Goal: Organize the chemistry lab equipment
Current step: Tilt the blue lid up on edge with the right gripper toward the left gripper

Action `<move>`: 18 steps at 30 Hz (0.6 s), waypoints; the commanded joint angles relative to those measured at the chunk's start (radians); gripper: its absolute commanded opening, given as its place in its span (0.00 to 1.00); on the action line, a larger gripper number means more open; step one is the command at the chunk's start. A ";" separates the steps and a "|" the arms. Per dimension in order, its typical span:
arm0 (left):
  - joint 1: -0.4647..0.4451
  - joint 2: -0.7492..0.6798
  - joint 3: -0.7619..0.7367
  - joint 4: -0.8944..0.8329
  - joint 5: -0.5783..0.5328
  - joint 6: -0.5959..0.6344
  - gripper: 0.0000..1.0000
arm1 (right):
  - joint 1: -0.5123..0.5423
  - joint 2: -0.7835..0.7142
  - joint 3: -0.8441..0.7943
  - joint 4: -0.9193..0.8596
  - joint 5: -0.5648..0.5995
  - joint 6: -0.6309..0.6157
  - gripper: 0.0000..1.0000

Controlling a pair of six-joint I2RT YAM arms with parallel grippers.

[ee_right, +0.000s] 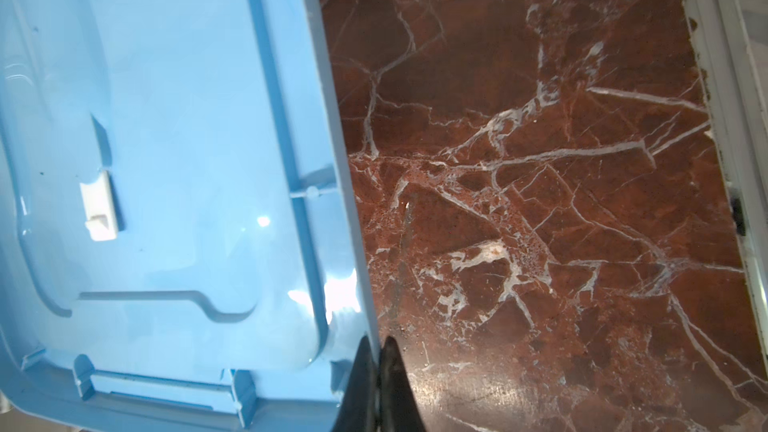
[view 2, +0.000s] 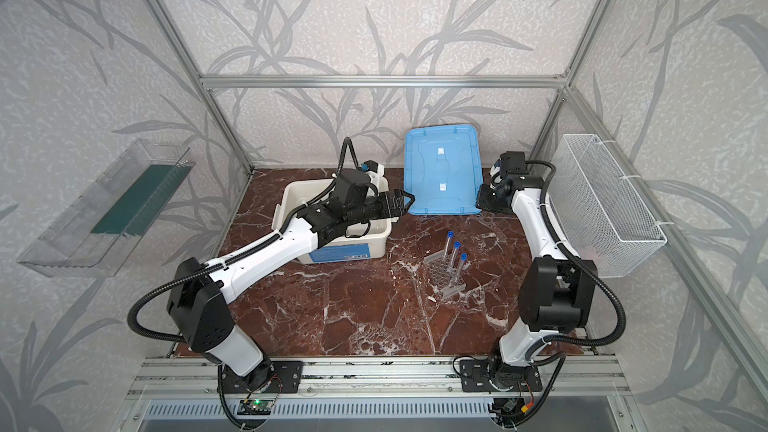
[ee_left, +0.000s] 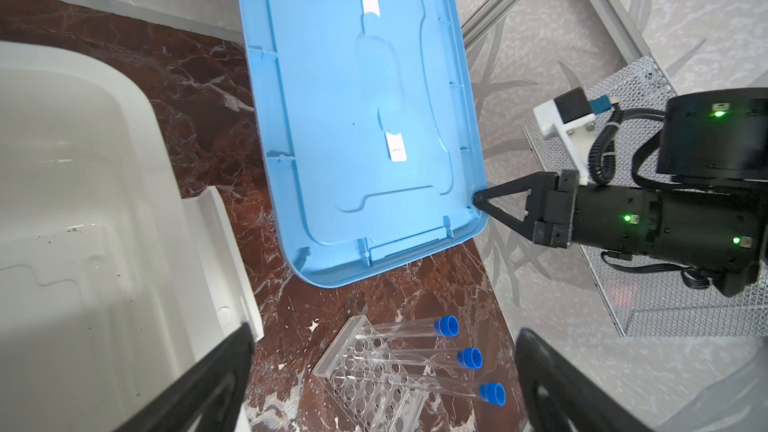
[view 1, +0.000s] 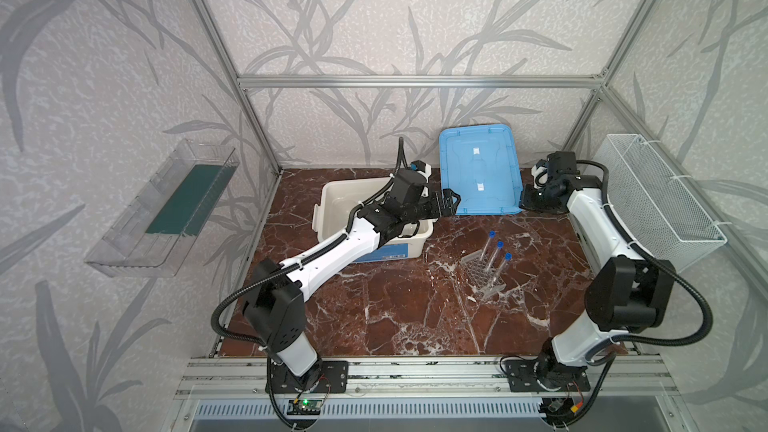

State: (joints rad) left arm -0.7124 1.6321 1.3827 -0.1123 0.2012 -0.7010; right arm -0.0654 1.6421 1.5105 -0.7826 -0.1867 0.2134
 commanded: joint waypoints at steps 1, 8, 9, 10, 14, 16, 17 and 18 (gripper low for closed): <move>0.004 -0.089 -0.031 0.112 0.030 -0.005 0.99 | -0.004 -0.087 0.005 0.026 -0.045 0.031 0.00; 0.006 -0.170 -0.048 0.055 -0.040 0.070 0.99 | -0.004 -0.192 0.018 0.008 -0.094 0.042 0.00; 0.008 -0.181 -0.054 0.048 -0.058 0.079 0.99 | -0.002 -0.208 0.019 0.001 -0.102 0.039 0.00; 0.011 -0.189 -0.062 0.045 -0.070 0.083 0.99 | -0.002 -0.221 0.017 -0.006 -0.108 0.038 0.00; 0.019 -0.226 -0.104 0.079 -0.081 0.108 0.99 | 0.007 -0.283 0.004 -0.019 -0.127 0.037 0.00; 0.018 -0.234 -0.107 0.082 -0.085 0.124 0.99 | 0.012 -0.312 0.002 -0.031 -0.139 0.034 0.00; 0.018 -0.234 -0.109 0.097 -0.079 0.132 0.99 | 0.013 -0.328 0.000 -0.040 -0.151 0.038 0.00; 0.019 -0.230 -0.110 0.111 -0.068 0.135 0.99 | 0.015 -0.342 -0.003 -0.045 -0.167 0.043 0.00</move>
State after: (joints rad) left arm -0.6991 1.4204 1.2850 -0.0471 0.1413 -0.6094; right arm -0.0582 1.3567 1.5078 -0.8227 -0.2859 0.2432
